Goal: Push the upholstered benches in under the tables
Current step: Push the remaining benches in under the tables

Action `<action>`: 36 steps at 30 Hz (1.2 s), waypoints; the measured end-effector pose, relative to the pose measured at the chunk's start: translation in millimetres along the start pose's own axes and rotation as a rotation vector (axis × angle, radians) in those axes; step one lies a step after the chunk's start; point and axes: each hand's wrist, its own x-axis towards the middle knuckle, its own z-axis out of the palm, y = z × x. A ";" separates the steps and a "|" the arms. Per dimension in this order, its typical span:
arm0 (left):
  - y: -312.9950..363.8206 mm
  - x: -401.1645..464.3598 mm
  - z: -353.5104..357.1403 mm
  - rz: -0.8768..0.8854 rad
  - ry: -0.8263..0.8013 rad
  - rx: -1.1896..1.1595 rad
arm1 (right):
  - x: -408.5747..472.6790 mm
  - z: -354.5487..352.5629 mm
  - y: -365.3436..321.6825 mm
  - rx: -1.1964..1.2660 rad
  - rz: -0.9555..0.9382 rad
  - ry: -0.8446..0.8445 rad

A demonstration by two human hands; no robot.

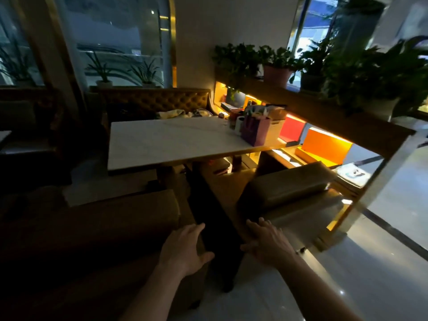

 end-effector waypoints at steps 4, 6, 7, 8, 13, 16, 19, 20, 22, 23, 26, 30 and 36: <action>57.5 26.5 28.5 0.009 -0.060 -0.004 | -5.8 -7.1 69.9 -0.034 0.035 0.017; 82.4 45.6 40.9 0.025 -0.084 -0.002 | -2.7 -6.9 102.6 -0.025 0.062 0.023; 93.7 56.0 46.8 0.039 -0.102 0.000 | -0.5 -6.0 117.6 -0.019 0.074 0.021; 104.5 66.7 53.6 0.049 -0.118 -0.004 | 2.6 -4.8 131.9 -0.012 0.086 0.020; 157.3 134.5 100.0 0.105 -0.178 -0.043 | 36.9 1.0 203.8 -0.012 0.153 -0.010; 192.4 185.2 133.8 0.150 -0.212 -0.058 | 66.8 0.1 252.0 0.002 0.191 -0.030; 230.0 240.6 166.7 0.161 -0.240 -0.106 | 97.2 -2.5 301.4 0.000 0.229 -0.083; 241.5 258.9 176.1 0.159 -0.247 -0.123 | 107.9 -4.0 318.3 -0.005 0.239 -0.105; 261.5 289.2 191.6 0.153 -0.269 -0.144 | 127.4 -8.2 349.4 -0.028 0.236 -0.145; 269.8 302.6 198.1 0.150 -0.274 -0.143 | 137.4 -9.8 363.6 -0.035 0.230 -0.153; 288.7 338.6 212.4 0.134 -0.284 -0.112 | 165.8 -13.6 397.8 -0.034 0.223 -0.186; 307.9 372.1 224.9 0.097 -0.263 -0.060 | 198.2 -13.3 432.9 -0.011 0.205 -0.217; 325.8 419.7 264.3 -0.005 -0.205 -0.011 | 271.3 -2.2 495.8 -0.047 0.086 -0.218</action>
